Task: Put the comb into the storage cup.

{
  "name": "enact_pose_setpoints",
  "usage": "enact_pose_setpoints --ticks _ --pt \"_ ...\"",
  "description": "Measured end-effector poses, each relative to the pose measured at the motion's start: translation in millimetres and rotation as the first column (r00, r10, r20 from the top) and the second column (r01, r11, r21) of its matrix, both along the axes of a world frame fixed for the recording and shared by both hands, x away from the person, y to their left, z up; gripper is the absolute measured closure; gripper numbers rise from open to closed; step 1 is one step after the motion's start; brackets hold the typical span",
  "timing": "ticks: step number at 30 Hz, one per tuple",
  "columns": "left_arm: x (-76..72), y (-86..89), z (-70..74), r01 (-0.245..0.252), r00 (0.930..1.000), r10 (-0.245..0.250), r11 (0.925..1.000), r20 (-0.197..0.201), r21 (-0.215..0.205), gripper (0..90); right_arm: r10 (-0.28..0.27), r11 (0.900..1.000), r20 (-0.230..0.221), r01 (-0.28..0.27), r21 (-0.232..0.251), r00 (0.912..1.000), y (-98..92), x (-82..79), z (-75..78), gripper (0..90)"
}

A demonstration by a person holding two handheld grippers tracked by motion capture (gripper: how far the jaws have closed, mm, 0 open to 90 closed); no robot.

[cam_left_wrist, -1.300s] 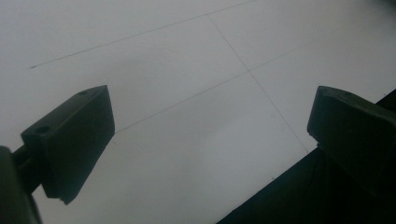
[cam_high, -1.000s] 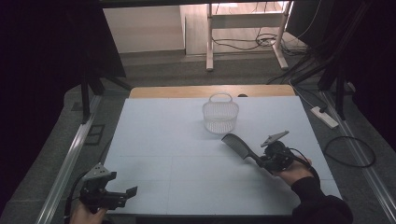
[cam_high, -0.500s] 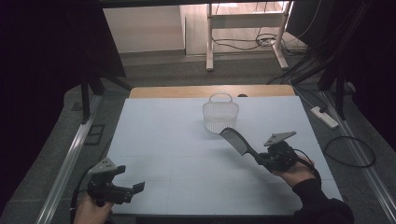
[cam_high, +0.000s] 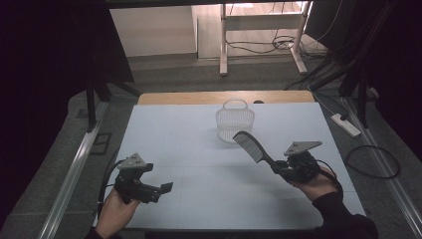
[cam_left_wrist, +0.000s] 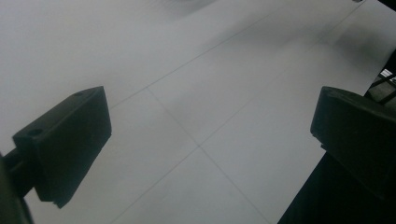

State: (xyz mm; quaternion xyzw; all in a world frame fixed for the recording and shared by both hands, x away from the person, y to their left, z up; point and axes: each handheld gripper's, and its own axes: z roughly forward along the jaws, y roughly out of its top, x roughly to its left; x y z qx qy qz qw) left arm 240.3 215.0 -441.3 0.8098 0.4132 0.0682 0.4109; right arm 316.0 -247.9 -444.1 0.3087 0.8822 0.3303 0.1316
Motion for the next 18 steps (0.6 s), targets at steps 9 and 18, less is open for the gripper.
enact_pose_setpoints --ticks 9,18 --pt "22.1 -18.1 9.8 0.051 0.9987 -0.052 0.9968 -0.003 -0.061 0.0 -0.001 1.0 0.013 0.001 0.03 0.9999 1.6 -2.6 4.5 72.5" --pt "39.9 -37.1 18.8 0.086 0.9963 -0.085 0.9905 0.009 -0.107 0.0 0.004 0.998 0.041 -0.006 0.062 0.9991 6.0 -6.3 9.5 72.4"
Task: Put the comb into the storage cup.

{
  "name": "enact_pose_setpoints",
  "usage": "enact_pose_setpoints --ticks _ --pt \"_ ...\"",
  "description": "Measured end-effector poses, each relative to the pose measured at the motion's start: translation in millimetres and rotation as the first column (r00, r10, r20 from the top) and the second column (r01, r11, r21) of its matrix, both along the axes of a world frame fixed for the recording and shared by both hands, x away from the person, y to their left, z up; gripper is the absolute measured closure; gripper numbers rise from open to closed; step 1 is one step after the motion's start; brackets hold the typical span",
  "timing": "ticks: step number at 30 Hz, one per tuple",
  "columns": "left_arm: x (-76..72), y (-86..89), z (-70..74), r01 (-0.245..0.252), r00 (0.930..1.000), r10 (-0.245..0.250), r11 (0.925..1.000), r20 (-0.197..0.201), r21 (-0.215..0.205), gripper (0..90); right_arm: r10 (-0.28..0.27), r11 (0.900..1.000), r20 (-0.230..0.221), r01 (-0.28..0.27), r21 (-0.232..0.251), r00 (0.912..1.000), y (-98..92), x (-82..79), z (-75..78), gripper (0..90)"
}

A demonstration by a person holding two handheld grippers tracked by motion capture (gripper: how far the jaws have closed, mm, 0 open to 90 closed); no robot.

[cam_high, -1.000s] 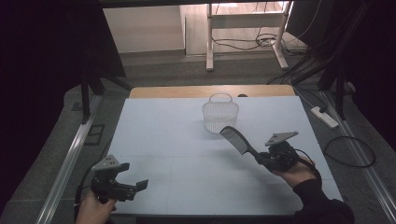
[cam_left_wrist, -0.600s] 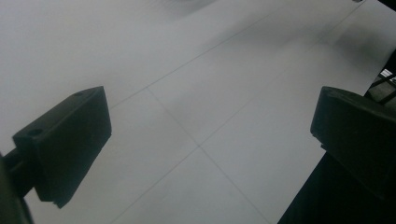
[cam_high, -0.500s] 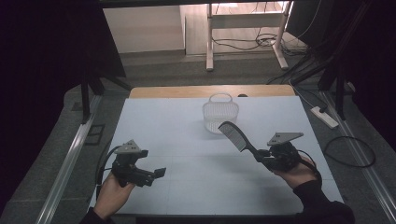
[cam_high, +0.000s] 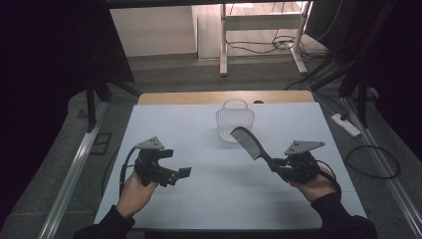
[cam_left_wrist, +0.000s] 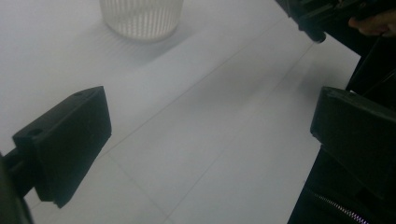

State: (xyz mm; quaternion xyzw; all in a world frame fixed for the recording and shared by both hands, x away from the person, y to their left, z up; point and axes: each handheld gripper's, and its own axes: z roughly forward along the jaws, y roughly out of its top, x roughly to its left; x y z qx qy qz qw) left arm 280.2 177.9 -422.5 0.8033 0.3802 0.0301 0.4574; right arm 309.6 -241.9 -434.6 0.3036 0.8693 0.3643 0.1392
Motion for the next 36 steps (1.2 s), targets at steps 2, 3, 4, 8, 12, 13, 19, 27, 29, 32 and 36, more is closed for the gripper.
enact_pose_setpoints --ticks 2,3,4,8,12,13,19,27,29,32,36 --pt "3.2 -4.7 2.3 0.005 1.0 -0.005 0.9999 0.0 -0.012 0.0 0.004 1.0 0.002 -0.004 -0.001 1.0 1.6 -0.7 0.3 72.4" --pt "4.9 -7.0 3.2 0.008 1.0 -0.008 0.9998 0.002 -0.018 0.0 0.005 1.0 0.005 -0.005 0.001 1.0 2.4 -1.0 0.4 72.4" --pt "6.5 -9.2 4.1 0.01 0.9999 -0.01 0.9997 0.002 -0.021 0.0 0.006 1.0 0.007 -0.006 0.003 1.0 3.1 -1.4 0.6 72.4" --pt "13.4 -18.4 7.5 0.022 0.9997 -0.022 0.9994 0.004 -0.027 0.0 0.01 1.0 0.011 -0.01 0.021 0.9999 5.5 -2.4 1.9 72.5" --pt "18.6 -25.8 12.0 0.027 0.9994 -0.026 0.9995 0.021 -0.016 0.0 0.013 0.999 0.018 -0.014 0.032 0.9998 8.2 -3.7 3.2 72.5" --pt "19.6 -27.3 12.9 0.027 0.9994 -0.027 0.9995 0.024 -0.013 0.0 0.013 0.999 0.018 -0.014 0.037 0.9998 8.9 -4.1 3.4 72.5" --pt "26.8 -34.8 16.9 0.037 0.9991 -0.036 0.9991 0.023 -0.023 0.0 0.025 0.998 0.022 -0.026 0.052 0.9994 13.7 -5.2 4.1 72.5" --pt "37.3 -45.3 19.5 0.067 0.9977 -0.066 0.9968 0.012 -0.043 0.0 0.04 0.996 0.03 -0.043 0.079 0.9987 21.9 -8.3 4.7 72.5" --pt "39.4 -48.3 19.5 0.075 0.9972 -0.075 0.9963 0.011 -0.043 0.0 0.049 0.995 0.033 -0.051 0.085 0.9983 24.3 -9.3 4.9 72.5" --pt "41.1 -53.3 17.6 0.083 0.9966 -0.082 0.9946 0.004 -0.062 0.0 0.057 0.994 0.04 -0.061 0.09 0.9975 28.8 -11.2 4.6 72.5" --pt "41.0 -58.4 13.3 0.087 0.9961 -0.088 0.9929 -0.01 -0.082 0.0 0.068 0.992 0.035 -0.071 0.104 0.9971 34.2 -13.0 3.3 72.5"
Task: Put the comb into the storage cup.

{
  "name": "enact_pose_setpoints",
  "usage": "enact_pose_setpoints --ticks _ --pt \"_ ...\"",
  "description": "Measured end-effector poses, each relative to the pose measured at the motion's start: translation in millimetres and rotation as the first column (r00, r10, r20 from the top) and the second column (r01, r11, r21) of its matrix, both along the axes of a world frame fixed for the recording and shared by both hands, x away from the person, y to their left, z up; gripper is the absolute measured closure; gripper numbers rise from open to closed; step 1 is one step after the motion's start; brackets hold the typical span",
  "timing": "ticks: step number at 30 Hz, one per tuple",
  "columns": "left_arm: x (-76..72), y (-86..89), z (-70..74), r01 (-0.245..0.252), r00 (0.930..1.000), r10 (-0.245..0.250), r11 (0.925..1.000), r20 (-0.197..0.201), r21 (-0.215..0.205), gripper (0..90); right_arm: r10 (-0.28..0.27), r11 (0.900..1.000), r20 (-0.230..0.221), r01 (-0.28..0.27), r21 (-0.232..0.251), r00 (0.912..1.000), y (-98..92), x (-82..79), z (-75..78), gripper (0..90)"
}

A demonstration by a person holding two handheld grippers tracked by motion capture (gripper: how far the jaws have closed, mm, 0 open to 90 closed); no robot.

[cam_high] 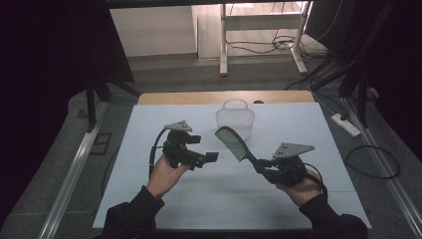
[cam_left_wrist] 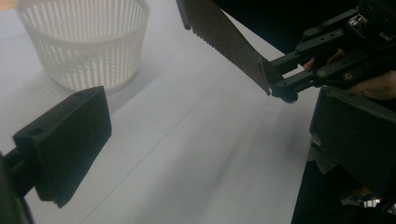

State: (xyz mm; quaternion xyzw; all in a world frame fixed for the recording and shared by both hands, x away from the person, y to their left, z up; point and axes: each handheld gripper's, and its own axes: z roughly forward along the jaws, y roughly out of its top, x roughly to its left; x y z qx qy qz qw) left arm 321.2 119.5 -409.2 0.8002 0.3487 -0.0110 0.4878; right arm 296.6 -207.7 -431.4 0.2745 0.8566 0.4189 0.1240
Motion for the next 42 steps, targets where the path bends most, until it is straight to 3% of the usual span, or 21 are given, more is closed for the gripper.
enact_pose_setpoints --ticks 7,18,25,27,28,37,42 --pt "1.3 -1.5 -3.9 0.002 0.9993 -0.003 0.9991 -0.037 -0.043 0.0 0.026 0.999 -0.021 -0.025 0.045 0.9995 8.6 -3.7 -4.4 72.5" --pt "4.9 -4.4 -6.9 0.02 0.9976 -0.027 0.9951 -0.065 -0.097 0.0 0.061 0.996 0.001 -0.061 0.064 0.9981 21.6 -10.4 -7.9 72.4" --pt "5.6 -8.5 -8.2 0.021 0.9975 -0.027 0.9961 -0.065 -0.085 2.2 0.085 0.994 0.019 -0.086 0.065 0.9962 27.5 -14.5 -8.6 72.4" --pt "4.8 -7.9 -8.3 0.022 0.9975 -0.028 0.9955 -0.064 -0.092 13.3 0.089 0.994 0.024 -0.091 0.064 0.9957 28.9 -15.4 -9.4 72.5" --pt "4.6 -7.3 -8.4 0.025 0.9972 -0.031 0.995 -0.067 -0.097 13.3 0.089 0.994 0.024 -0.091 0.064 0.9957 28.9 -15.4 -9.4 72.5" --pt "6.4 -2.8 -10.1 0.061 0.9883 -0.084 0.9832 -0.127 -0.172 57.8 0.091 0.993 0.044 -0.094 0.065 0.9948 28.6 -16.0 -9.2 72.5" --pt "7.7 -1.2 -12.4 0.067 0.9821 -0.103 0.9744 -0.158 -0.214 69.0 0.095 0.993 0.051 -0.098 0.062 0.9942 29.2 -16.4 -9.3 72.4"
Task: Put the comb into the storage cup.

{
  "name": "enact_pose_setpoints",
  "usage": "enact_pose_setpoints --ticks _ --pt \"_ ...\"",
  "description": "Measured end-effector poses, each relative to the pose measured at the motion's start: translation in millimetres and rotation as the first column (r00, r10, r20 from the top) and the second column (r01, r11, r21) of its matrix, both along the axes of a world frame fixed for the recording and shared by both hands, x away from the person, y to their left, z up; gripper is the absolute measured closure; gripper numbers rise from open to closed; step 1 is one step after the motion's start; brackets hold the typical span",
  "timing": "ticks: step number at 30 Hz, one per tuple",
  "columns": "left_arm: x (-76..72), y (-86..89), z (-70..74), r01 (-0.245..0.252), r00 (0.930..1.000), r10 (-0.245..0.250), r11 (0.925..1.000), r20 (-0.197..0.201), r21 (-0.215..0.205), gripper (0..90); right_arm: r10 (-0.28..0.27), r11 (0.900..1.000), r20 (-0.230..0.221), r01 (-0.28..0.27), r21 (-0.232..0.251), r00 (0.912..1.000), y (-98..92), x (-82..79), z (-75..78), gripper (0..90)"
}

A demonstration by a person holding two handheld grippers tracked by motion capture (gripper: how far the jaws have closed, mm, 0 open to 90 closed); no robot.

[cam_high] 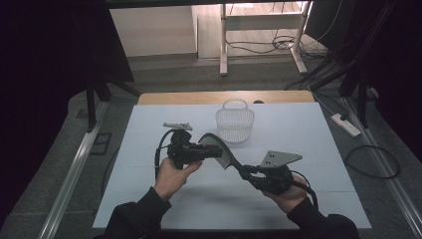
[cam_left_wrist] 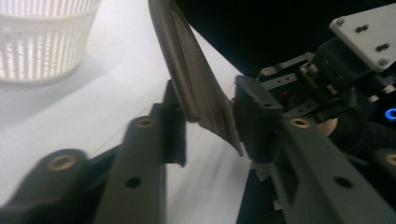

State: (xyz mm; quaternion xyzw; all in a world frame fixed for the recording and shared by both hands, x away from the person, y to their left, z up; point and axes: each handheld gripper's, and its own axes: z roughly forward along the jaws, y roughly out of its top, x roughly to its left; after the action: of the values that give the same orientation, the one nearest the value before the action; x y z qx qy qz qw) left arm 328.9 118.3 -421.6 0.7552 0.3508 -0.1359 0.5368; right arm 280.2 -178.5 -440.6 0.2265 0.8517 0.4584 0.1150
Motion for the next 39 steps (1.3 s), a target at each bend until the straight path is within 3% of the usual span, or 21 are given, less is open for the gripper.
enact_pose_setpoints --ticks 3,8,13,20,23,29,34,39 --pt "0.4 1.2 -0.9 -0.003 0.9999 0.003 0.9999 -0.013 -0.015 77.1 0.005 1.0 0.0 -0.005 0.001 1.0 0.2 0.1 -0.5 72.4" --pt "1.7 2.6 -3.9 -0.015 0.9984 0.013 0.999 -0.055 -0.041 79.6 0.002 1.0 0.008 -0.002 -0.003 1.0 1.0 0.2 -1.2 72.3" --pt "2.9 2.0 -7.1 -0.007 0.9929 -0.004 0.9953 -0.119 -0.097 87.1 -0.009 0.999 0.05 0.011 -0.041 0.9987 4.1 -1.0 -4.1 72.1" --pt "0.6 1.5 -4.4 -0.023 0.9925 0.01 0.9943 -0.122 -0.104 87.6 -0.013 0.999 0.046 0.015 -0.035 0.9988 4.6 1.1 -5.5 69.5" --pt "0.7 3.1 -3.1 -0.025 0.9927 0.009 0.9915 -0.12 -0.128 87.7 -0.01 0.999 0.037 0.011 -0.042 0.9993 4.9 1.5 -5.9 61.2" --pt "-0.1 5.2 2.0 -0.033 0.9961 0.024 0.9936 -0.085 -0.108 87.6 -0.002 0.998 0.034 0.004 -0.063 0.9994 7.1 1.2 -5.9 48.8" --pt "1.9 6.3 2.1 -0.04 0.9969 0.034 0.9956 -0.07 -0.084 87.6 0.012 0.999 0.003 -0.012 -0.051 0.9999 4.6 3.5 -5.1 34.2" --pt "3.9 6.0 4.9 -0.041 0.9979 0.038 0.9971 -0.053 -0.063 87.6 -0.005 0.998 -0.029 0.004 -0.06 0.9996 1.7 6.6 -5.0 25.8"
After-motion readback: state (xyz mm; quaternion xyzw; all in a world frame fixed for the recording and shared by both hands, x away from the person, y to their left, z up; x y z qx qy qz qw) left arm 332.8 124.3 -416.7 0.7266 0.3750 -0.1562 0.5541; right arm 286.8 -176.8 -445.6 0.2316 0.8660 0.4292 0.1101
